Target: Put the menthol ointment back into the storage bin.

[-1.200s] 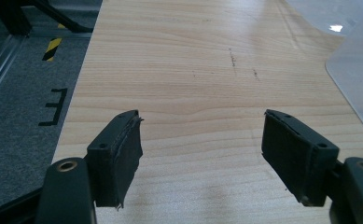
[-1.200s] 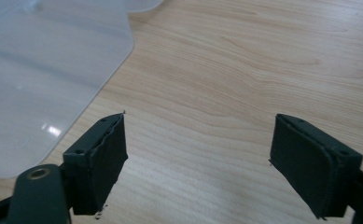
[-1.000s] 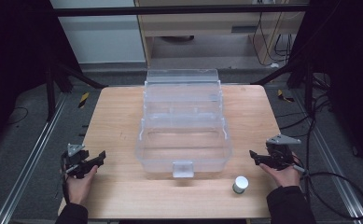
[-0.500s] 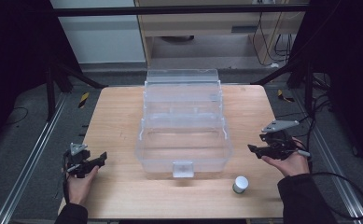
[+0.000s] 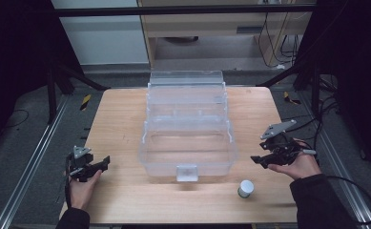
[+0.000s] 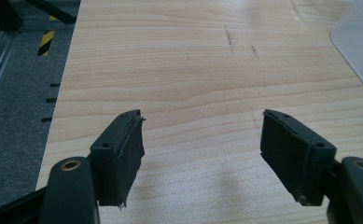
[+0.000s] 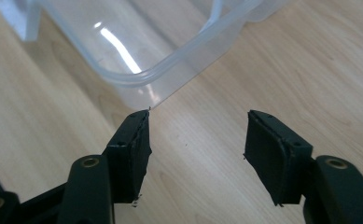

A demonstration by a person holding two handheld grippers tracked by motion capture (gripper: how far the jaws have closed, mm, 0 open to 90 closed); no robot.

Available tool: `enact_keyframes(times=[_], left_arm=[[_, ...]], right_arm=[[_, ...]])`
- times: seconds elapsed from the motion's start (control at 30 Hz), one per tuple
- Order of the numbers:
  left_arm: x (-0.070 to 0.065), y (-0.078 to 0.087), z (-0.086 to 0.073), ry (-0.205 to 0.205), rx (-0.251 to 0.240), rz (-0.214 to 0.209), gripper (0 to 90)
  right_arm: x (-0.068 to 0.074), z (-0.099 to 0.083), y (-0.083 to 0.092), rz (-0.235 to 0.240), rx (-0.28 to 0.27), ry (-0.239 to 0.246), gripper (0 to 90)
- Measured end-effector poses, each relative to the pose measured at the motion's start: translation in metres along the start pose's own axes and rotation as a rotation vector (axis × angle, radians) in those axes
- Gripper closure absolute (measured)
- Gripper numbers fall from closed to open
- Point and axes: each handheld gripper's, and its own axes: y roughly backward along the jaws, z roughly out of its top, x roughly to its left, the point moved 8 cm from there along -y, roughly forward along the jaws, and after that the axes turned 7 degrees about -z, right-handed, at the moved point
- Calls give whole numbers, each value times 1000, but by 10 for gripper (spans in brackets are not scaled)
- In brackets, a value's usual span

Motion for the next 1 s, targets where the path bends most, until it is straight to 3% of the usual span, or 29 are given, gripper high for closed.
enact_keyframes(times=[0.23, 0.57, 1.0], left_arm=[[-1, 0, 0, -4, 2, 1, 300], [-2, -1, 0, -15, 10, 0, 301], [-2, -1, 0, -24, 15, 2, 301]], right_arm=[[16, -5, 0, 65, 77, 101, 388], [39, -12, -6, 132, 170, 175, 389], [54, -27, -21, 185, 246, 250, 398]])
